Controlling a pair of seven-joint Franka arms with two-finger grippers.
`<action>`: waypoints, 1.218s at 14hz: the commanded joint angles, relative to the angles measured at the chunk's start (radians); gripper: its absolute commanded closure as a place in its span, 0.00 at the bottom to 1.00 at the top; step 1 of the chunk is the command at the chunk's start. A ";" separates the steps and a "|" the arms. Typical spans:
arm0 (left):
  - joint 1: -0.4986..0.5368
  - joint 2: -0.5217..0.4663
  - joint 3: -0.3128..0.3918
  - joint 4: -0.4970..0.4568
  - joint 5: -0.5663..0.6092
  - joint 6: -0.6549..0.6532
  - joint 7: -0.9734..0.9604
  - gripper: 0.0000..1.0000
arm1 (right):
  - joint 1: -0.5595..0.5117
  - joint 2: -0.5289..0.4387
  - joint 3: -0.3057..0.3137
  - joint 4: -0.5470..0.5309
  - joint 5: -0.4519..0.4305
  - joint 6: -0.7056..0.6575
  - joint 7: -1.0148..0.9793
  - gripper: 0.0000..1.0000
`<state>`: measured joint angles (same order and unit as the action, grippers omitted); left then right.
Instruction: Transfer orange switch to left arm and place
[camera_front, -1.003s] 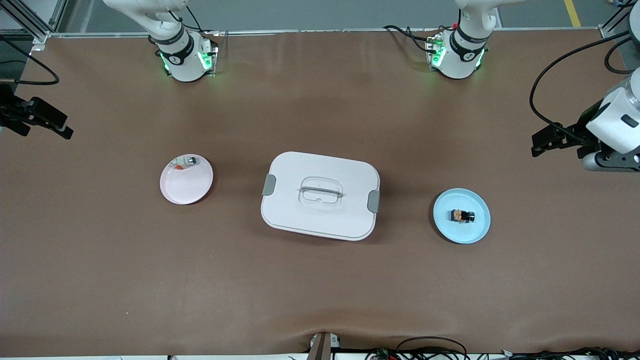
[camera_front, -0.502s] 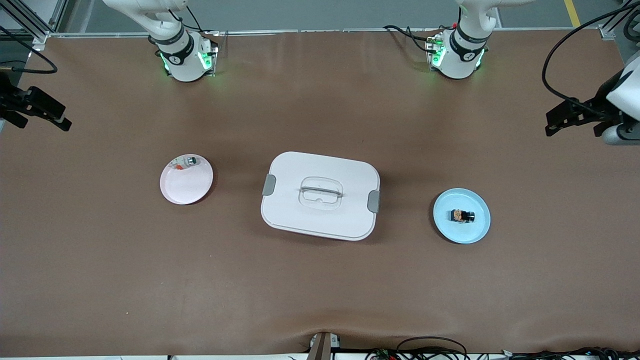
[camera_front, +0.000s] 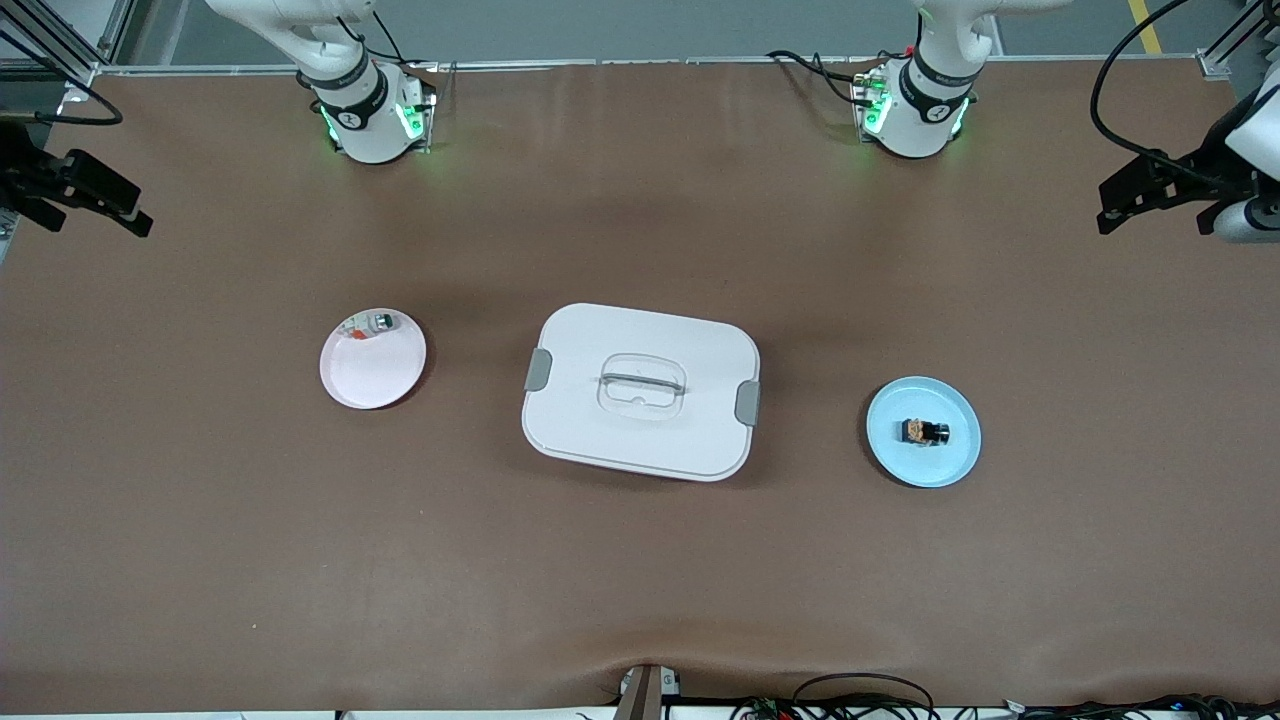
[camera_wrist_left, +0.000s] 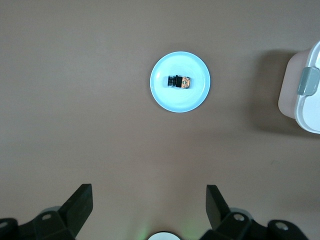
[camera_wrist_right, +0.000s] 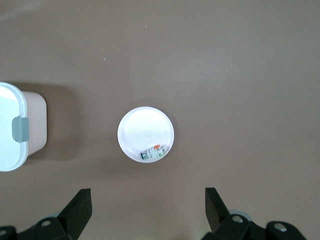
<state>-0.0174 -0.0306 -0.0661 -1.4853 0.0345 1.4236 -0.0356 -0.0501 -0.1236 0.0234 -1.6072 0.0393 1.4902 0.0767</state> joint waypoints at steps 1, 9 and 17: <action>-0.021 -0.028 0.019 -0.004 0.004 -0.022 0.000 0.00 | -0.010 -0.044 0.012 -0.026 -0.001 -0.013 0.006 0.00; -0.021 -0.037 0.026 -0.009 0.005 -0.032 0.008 0.00 | -0.010 -0.050 0.010 -0.026 -0.001 -0.048 0.006 0.00; -0.019 -0.077 0.022 -0.072 0.002 -0.009 0.006 0.00 | -0.008 -0.054 0.012 -0.025 -0.001 -0.041 -0.011 0.00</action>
<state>-0.0249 -0.0537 -0.0543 -1.5033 0.0345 1.4013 -0.0351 -0.0501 -0.1529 0.0255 -1.6140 0.0390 1.4418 0.0754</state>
